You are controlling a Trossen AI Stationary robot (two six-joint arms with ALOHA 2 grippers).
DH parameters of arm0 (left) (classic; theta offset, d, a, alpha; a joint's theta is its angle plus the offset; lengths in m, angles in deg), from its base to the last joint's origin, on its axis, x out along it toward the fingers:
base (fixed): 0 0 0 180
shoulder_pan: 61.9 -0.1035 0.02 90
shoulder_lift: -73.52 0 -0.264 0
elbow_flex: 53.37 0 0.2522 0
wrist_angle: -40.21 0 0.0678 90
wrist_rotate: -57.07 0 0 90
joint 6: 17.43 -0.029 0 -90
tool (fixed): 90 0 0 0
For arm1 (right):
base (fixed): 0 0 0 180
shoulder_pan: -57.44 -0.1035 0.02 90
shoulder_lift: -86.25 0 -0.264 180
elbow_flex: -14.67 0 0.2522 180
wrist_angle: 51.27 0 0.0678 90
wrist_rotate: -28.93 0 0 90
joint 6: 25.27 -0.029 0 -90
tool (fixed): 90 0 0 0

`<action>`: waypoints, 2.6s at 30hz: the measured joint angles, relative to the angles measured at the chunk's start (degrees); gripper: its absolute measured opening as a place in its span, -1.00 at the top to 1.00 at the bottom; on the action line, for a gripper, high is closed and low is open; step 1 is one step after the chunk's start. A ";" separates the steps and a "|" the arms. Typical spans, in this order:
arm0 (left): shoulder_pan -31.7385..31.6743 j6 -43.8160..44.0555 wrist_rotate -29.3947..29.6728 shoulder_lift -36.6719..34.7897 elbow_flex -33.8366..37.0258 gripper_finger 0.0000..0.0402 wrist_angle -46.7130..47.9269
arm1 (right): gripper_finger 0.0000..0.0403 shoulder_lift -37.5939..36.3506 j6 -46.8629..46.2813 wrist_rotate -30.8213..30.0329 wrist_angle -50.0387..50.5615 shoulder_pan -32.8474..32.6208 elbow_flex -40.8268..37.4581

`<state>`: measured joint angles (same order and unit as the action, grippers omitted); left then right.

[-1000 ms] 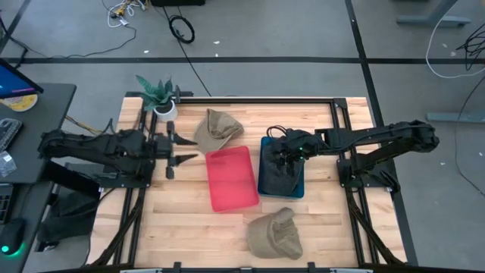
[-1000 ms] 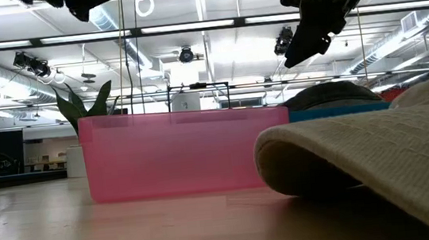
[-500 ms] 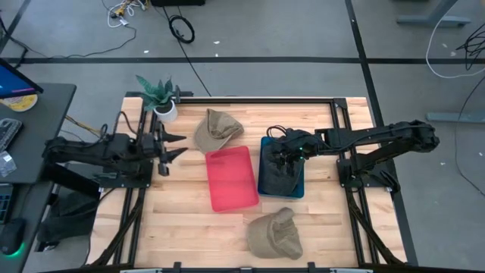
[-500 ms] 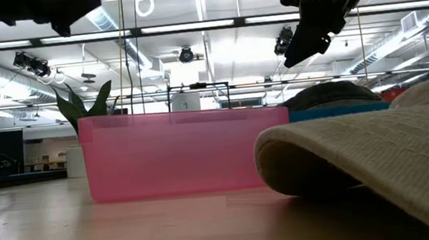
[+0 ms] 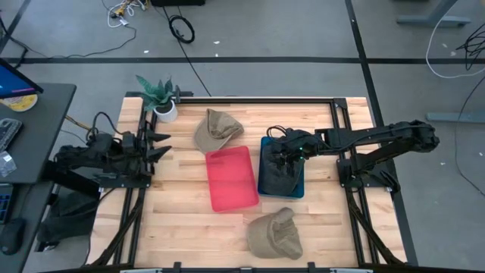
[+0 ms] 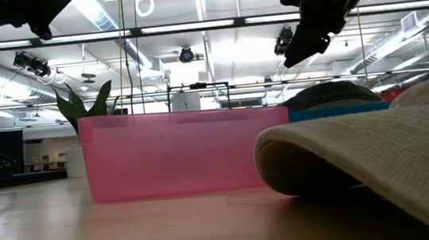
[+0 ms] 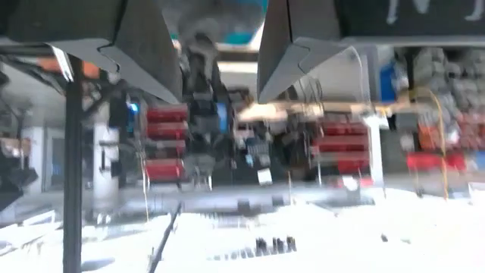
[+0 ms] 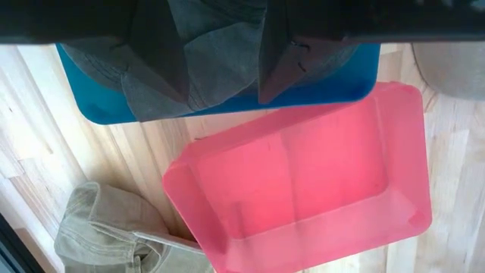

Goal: Pick & Place hat
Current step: Put the bottom brown cap into the red bin

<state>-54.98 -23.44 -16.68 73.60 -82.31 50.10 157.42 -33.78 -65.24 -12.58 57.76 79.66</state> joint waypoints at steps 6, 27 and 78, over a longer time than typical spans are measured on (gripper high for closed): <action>0.00 -4.47 -1.28 0.92 7.08 0.12 -13.71 | 0.19 -0.02 0.00 0.03 -0.02 0.00 0.00; -4.99 1.19 -7.49 0.94 10.14 0.12 -6.81 | 0.19 -0.02 1.09 -2.05 -0.04 0.02 0.00; -6.45 4.29 -12.84 1.05 14.66 0.12 1.32 | 0.19 -0.02 -9.04 1.86 -1.86 -0.02 0.00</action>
<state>-61.43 -19.15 -29.53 74.65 -67.64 51.42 157.40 -42.82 -63.38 -14.44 57.74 79.66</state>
